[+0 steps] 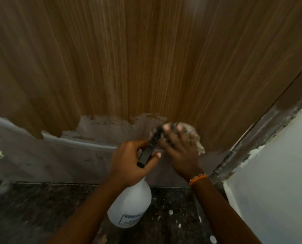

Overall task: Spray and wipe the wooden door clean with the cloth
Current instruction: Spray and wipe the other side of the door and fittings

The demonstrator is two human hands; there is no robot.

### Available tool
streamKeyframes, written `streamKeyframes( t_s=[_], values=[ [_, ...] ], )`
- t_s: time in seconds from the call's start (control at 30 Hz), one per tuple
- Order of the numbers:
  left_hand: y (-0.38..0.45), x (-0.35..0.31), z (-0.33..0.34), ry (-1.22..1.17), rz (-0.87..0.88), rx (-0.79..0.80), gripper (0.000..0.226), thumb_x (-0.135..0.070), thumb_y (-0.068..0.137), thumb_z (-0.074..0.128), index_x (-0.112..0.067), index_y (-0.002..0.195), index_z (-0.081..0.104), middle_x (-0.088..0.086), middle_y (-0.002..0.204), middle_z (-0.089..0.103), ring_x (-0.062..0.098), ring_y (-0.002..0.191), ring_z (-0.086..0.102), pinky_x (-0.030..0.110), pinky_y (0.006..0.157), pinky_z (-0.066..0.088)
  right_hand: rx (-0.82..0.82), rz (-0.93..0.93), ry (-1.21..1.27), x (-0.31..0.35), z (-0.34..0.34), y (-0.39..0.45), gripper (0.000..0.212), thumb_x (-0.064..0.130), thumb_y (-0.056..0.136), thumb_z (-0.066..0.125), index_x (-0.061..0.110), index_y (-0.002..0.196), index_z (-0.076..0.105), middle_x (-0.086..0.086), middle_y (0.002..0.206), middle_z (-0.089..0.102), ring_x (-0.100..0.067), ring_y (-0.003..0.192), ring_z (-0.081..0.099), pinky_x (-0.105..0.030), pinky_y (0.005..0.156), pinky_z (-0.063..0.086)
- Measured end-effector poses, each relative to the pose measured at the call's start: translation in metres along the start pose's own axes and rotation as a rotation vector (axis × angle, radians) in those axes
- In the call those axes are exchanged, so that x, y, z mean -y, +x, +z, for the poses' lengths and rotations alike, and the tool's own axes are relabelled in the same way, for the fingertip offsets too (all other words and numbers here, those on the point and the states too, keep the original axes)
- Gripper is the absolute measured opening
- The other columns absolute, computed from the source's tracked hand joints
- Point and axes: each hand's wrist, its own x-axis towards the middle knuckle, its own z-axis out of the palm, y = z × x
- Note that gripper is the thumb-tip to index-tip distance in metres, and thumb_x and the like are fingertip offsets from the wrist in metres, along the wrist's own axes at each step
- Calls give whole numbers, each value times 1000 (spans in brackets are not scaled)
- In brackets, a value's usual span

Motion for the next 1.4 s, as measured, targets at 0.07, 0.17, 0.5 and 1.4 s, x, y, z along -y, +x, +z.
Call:
streamKeyframes(
  t_s=[0.07,0.17,0.5,1.4],
  values=[
    [-9,6,-7,20,-6,14,17,-53,77,59,-39,67,59,-13,57,60,10,49,57,28,46,46,135,-242,12,5,6,-14,63,13,88,52,24,144,27,-4,154,22,-22,149,-1,-44,118,4],
    [-21,13,-17,50,-58,-12,22,-53,76,57,-32,67,58,-12,57,59,8,50,57,30,47,47,250,-422,-63,-3,1,-8,55,8,97,35,21,150,24,-2,157,17,-22,149,3,-42,118,3],
    [-35,25,-44,65,-109,-82,40,-53,75,54,-15,63,57,-2,51,54,15,49,54,36,45,45,-261,9,-74,-6,-43,125,52,8,98,48,27,145,37,-2,148,36,-19,146,13,-48,118,8],
    [-66,52,-117,5,-209,-234,41,-57,74,55,-18,60,55,-5,49,52,14,47,52,35,48,44,-90,-135,35,89,-3,139,70,5,88,59,20,149,27,-9,146,28,-31,145,9,-51,118,1]
  ],
)
